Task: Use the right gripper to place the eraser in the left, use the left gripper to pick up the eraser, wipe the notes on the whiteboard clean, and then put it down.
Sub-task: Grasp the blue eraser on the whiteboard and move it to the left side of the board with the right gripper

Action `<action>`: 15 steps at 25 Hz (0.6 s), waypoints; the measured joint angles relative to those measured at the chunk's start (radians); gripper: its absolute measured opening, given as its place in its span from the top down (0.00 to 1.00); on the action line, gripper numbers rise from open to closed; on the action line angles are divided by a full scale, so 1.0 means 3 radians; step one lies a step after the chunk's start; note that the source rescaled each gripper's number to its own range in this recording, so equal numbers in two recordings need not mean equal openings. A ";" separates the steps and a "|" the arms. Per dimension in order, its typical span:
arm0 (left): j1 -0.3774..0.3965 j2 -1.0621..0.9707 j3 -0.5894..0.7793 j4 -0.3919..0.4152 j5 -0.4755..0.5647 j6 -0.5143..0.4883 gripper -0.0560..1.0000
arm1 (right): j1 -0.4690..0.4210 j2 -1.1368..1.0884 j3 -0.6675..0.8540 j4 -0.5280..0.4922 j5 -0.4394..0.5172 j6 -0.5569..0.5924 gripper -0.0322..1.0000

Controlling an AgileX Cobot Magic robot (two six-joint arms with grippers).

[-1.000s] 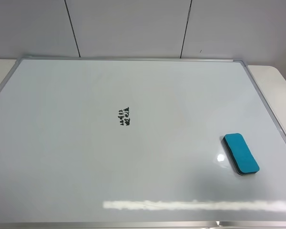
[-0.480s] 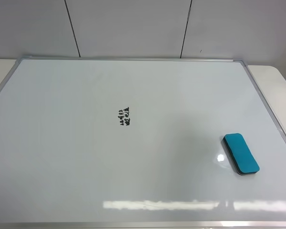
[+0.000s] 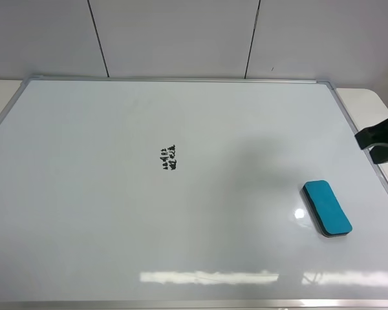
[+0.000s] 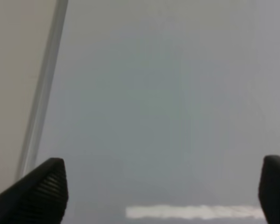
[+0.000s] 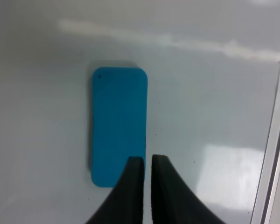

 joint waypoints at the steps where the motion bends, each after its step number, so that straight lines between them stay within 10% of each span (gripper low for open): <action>1: 0.0000 0.0000 0.0000 0.0000 0.0000 0.0000 0.35 | 0.0062 0.0084 0.0000 -0.0076 -0.0077 0.0049 0.97; 15: 0.0000 0.0000 0.0000 0.0000 0.0000 -0.0004 0.35 | 0.0191 0.0472 0.0588 -0.0186 -0.0962 0.0214 0.97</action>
